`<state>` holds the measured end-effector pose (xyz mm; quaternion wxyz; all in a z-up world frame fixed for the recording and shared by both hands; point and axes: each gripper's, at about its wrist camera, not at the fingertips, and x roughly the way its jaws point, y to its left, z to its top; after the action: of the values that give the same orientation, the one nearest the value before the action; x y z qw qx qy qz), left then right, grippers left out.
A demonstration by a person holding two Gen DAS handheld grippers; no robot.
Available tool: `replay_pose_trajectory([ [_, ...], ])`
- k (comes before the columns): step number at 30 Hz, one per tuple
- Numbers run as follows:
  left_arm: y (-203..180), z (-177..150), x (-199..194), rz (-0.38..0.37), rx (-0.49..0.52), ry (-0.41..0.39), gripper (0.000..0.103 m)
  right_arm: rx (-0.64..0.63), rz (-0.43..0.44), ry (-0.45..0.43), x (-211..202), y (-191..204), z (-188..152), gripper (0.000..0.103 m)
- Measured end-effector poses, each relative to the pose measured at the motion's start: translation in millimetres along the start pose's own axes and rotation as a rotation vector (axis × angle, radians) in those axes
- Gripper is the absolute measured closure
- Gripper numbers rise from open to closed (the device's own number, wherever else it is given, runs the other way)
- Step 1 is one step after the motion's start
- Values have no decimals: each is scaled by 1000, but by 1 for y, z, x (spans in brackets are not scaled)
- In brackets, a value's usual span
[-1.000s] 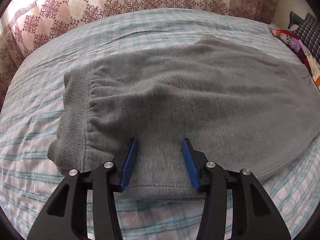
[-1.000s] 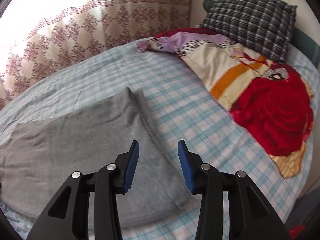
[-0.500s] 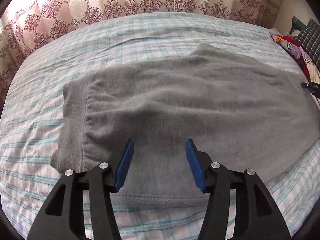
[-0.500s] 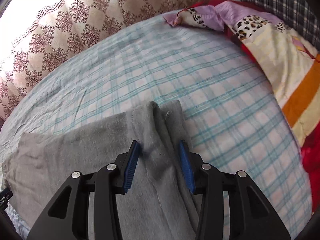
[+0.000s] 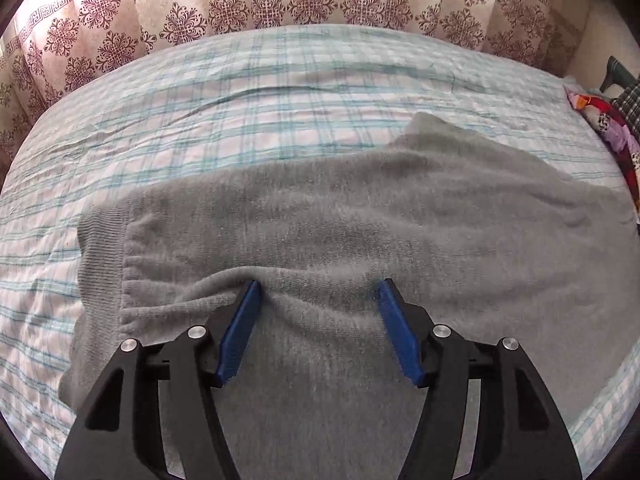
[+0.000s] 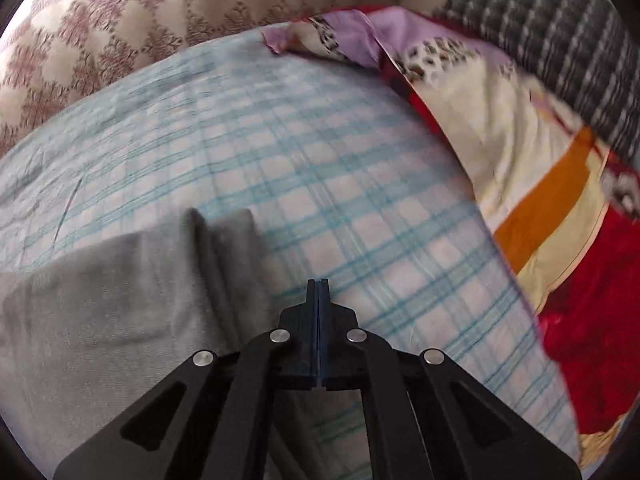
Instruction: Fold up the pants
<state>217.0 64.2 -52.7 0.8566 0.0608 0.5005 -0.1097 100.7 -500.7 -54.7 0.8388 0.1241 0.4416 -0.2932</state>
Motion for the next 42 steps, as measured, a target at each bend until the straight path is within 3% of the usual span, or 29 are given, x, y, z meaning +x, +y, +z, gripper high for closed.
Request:
replay_pose_trajectory([
  [3,-8,-3,6,39,39,4,36,35,34,-34,-16,-5,-2,102],
  [4,-10,-4,6,51,46,4,36,32,47,-51,-25,0,-1,93],
  [5,-12,-6,7,63,56,3,35,25,64,-69,-33,4,-1,71],
  [7,-13,-8,5,67,65,3,35,-8,107,-111,-52,18,-4,45],
  [9,-10,-11,2,54,53,8,35,-54,143,-123,-64,34,-7,45],
  [17,-17,-22,-18,82,34,-29,35,-264,387,24,-87,132,-65,45],
  [21,-29,-27,-26,76,71,-44,35,-355,442,82,-95,168,-96,45],
  [26,-35,-41,-19,81,99,-23,27,-425,418,128,-92,186,-124,45],
  [33,-33,-47,-15,89,88,-20,23,-516,357,96,-99,182,-150,44],
  [37,-40,-42,-25,54,55,-17,23,-482,365,106,-103,177,-149,44],
  [42,-81,-43,-42,-8,133,-55,23,-395,395,93,-114,157,-142,44],
])
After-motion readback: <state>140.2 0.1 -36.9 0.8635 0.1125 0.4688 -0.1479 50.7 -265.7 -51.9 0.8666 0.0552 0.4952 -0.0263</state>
